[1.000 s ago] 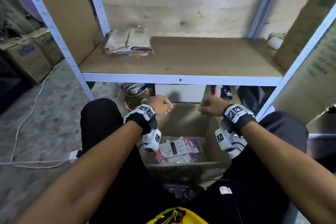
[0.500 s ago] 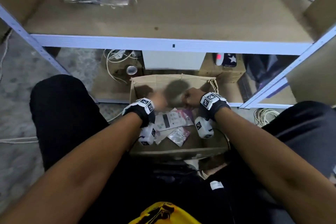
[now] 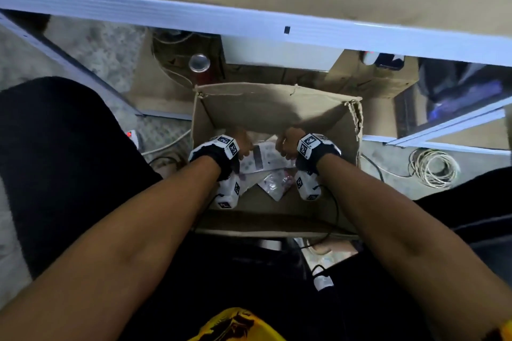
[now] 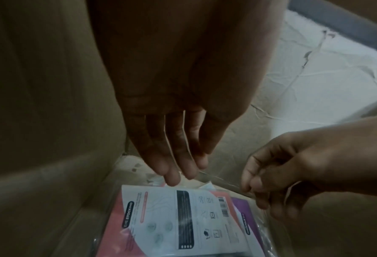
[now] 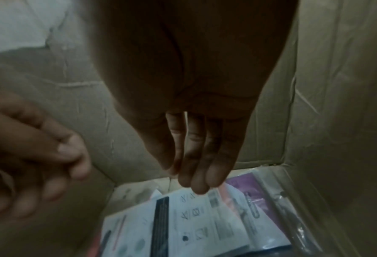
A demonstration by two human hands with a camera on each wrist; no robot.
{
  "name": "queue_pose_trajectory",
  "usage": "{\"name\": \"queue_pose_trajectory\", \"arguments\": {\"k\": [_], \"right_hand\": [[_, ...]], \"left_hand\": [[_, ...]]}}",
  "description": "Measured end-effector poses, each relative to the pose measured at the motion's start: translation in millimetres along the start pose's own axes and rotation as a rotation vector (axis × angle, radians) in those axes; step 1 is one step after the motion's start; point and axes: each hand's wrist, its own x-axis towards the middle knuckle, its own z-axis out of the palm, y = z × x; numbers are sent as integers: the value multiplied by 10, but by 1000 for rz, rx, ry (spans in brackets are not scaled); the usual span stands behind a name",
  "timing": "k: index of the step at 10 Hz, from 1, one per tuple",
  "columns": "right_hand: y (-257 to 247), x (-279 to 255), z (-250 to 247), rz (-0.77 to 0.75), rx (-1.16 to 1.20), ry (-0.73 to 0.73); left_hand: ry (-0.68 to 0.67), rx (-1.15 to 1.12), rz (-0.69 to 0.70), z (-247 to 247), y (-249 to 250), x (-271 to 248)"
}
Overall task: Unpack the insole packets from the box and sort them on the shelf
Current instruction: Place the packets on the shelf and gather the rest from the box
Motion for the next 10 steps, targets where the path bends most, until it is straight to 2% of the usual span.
{"name": "queue_pose_trajectory", "arguments": {"k": [1, 2, 4, 5, 7, 9, 10], "right_hand": [[43, 215, 105, -28, -175, 112], [21, 410, 169, -31, -257, 96], [-69, 662, 449, -146, -383, 72], [-108, 759, 553, -185, -421, 70], [-133, 852, 657, -147, -490, 103], [-65, 852, 713, -153, -473, 125], [-87, 842, 740, -135, -477, 129]], "left_hand": [[5, 43, -14, -1, -37, 42], [27, 80, -30, -5, -63, 71], [15, 119, -139, 8, -132, 173], [49, 166, -121, 70, -116, 168], [79, 178, -131, 225, -122, 161], [46, 178, -183, 168, -144, 181], [44, 199, -163, 167, -141, 192]]}}
